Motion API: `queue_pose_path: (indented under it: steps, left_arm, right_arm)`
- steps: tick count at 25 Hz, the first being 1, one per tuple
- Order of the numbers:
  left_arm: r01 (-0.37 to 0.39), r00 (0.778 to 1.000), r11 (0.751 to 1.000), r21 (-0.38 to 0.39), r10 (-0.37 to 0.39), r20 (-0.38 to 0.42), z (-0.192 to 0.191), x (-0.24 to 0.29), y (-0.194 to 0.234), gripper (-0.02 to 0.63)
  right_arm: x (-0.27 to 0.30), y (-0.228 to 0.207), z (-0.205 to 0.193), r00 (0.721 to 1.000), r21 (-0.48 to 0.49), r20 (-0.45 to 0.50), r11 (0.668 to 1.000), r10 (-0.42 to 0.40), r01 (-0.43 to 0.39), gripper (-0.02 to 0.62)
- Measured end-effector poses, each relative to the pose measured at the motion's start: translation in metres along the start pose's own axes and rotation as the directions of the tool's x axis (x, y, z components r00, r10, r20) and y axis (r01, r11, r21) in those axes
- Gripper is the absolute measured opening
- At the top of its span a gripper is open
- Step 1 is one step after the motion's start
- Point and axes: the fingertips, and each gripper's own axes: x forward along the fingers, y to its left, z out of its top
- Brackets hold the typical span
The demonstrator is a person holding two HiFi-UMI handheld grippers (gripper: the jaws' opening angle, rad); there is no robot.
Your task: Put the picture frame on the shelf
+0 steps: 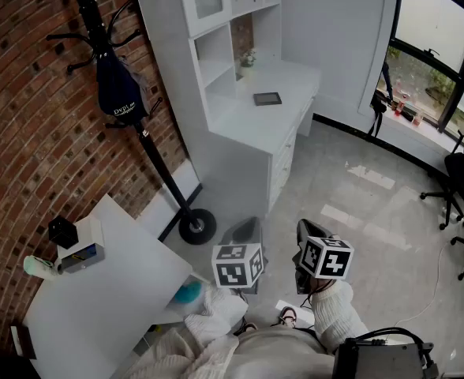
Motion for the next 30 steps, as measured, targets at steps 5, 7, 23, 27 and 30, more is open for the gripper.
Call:
queue_pose_path:
  steps: [5, 7, 23, 27, 30]
  left_arm:
    - [0.015, 1.0, 1.0, 0.002, -0.015, 0.013, 0.005, 0.01, -0.007, 0.008]
    - [0.017, 1.0, 1.0, 0.001, -0.017, 0.017, 0.008, 0.015, -0.008, 0.008]
    - [-0.014, 1.0, 1.0, -0.028, 0.014, 0.008, 0.008, 0.084, -0.043, 0.008]
    - [-0.017, 1.0, 0.999, -0.036, 0.017, -0.005, 0.002, 0.106, -0.066, 0.008]
    - [-0.019, 1.0, 1.0, -0.018, 0.019, -0.009, 0.001, 0.12, -0.078, 0.008]
  right_arm:
    - [0.005, -0.004, 0.008, 1.0, -0.01, -0.001, 1.0, 0.009, -0.009, 0.023]
    - [0.008, -0.006, 0.01, 1.0, -0.017, -0.002, 1.0, 0.011, -0.011, 0.023]
    - [0.034, -0.063, 0.031, 0.993, 0.056, -0.031, 0.992, 0.114, -0.113, 0.025]
    - [0.037, -0.089, 0.033, 0.99, 0.055, -0.059, 0.99, 0.131, -0.128, 0.025]
    - [0.042, -0.111, 0.035, 0.989, 0.072, -0.07, 0.99, 0.129, -0.124, 0.025]
